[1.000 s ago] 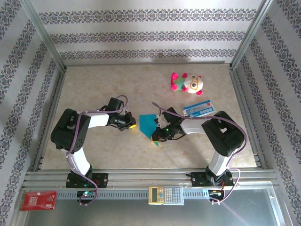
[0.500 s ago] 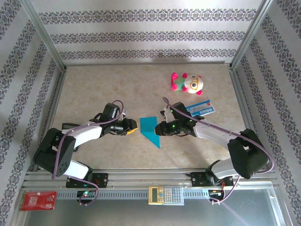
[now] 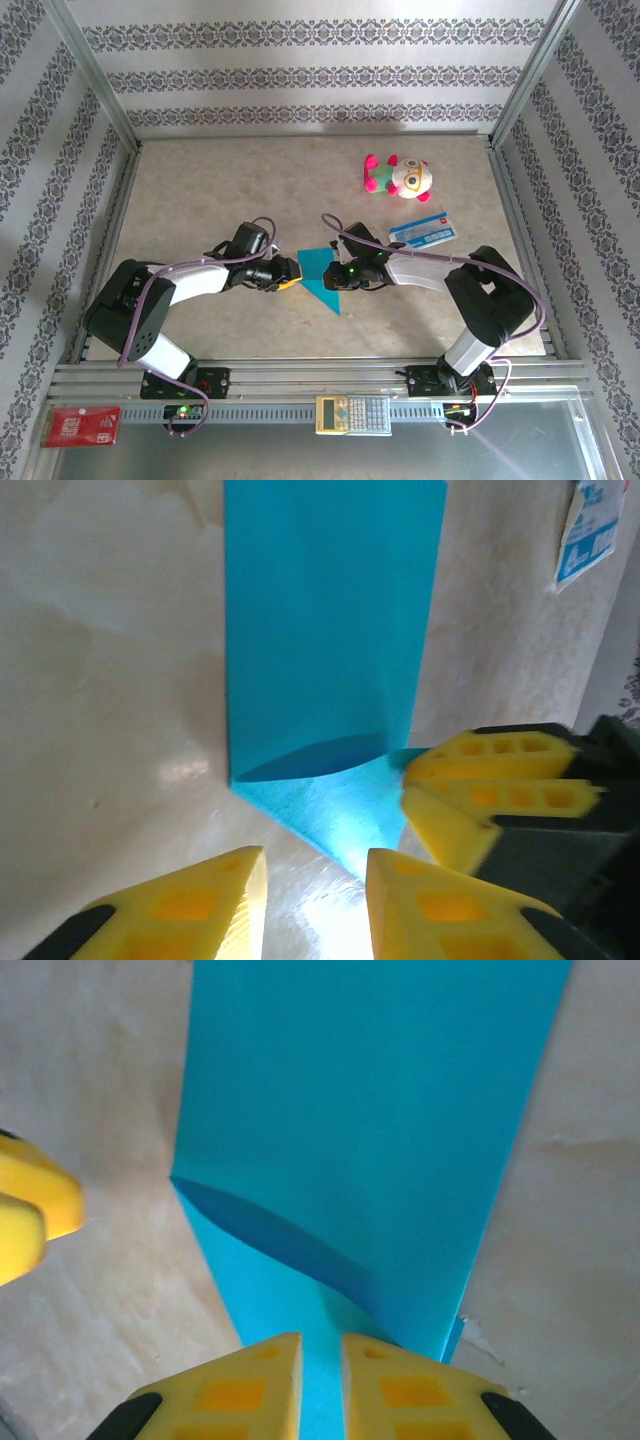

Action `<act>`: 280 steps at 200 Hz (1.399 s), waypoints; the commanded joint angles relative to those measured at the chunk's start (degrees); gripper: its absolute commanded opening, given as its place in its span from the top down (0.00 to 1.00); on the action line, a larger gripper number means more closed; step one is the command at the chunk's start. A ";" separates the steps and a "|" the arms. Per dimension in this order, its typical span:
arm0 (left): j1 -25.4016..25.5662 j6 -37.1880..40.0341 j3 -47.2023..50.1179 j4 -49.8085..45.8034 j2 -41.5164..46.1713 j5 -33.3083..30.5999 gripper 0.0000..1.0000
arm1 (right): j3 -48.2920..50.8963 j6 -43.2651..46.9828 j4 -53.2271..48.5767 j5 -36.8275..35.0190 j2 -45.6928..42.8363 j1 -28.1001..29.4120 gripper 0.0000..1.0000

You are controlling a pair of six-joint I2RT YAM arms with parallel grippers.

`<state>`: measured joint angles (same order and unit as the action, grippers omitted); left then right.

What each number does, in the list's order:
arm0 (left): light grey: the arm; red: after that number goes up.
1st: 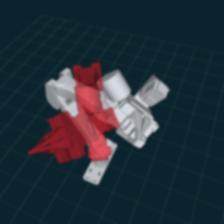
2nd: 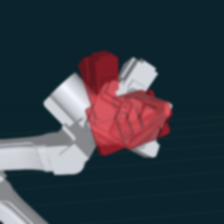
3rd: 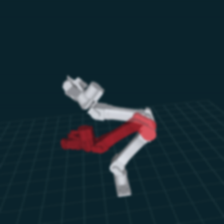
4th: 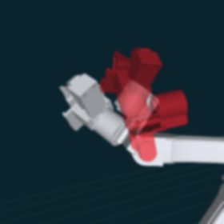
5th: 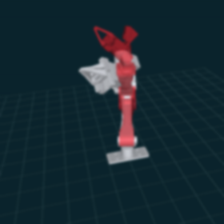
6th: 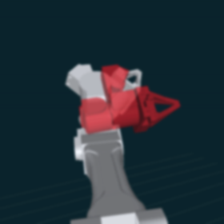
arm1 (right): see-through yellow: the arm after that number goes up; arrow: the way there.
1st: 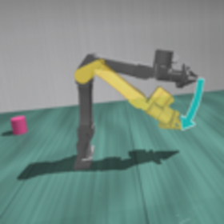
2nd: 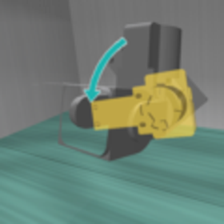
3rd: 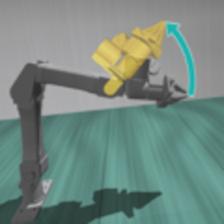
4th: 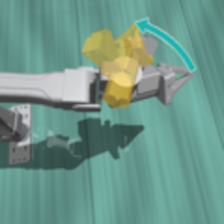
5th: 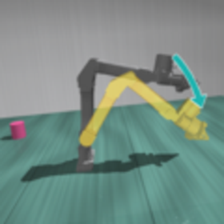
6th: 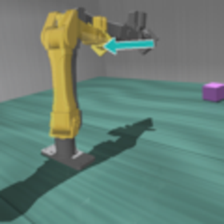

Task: Fold a paper plane with a square sheet of paper (pick it up from the middle)
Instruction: Third fold the triangle at the center of the table.

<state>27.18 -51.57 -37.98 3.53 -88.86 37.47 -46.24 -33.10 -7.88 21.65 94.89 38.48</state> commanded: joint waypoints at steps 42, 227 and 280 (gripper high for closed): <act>4.08 -3.82 -5.63 7.01 -8.26 3.97 0.90 | 1.75 1.72 1.61 3.30 -2.68 -1.55 0.82; 3.90 6.34 -6.73 -4.08 -18.09 -4.40 1.00 | 10.79 0.98 1.87 14.83 1.35 0.81 0.91; 3.00 7.36 -6.62 -5.37 -18.90 -5.74 1.00 | 17.52 -2.47 1.20 13.33 -5.21 3.05 0.92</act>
<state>31.11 -46.68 -45.93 6.20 -103.92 40.07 -33.50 -33.52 1.65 35.31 91.59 39.57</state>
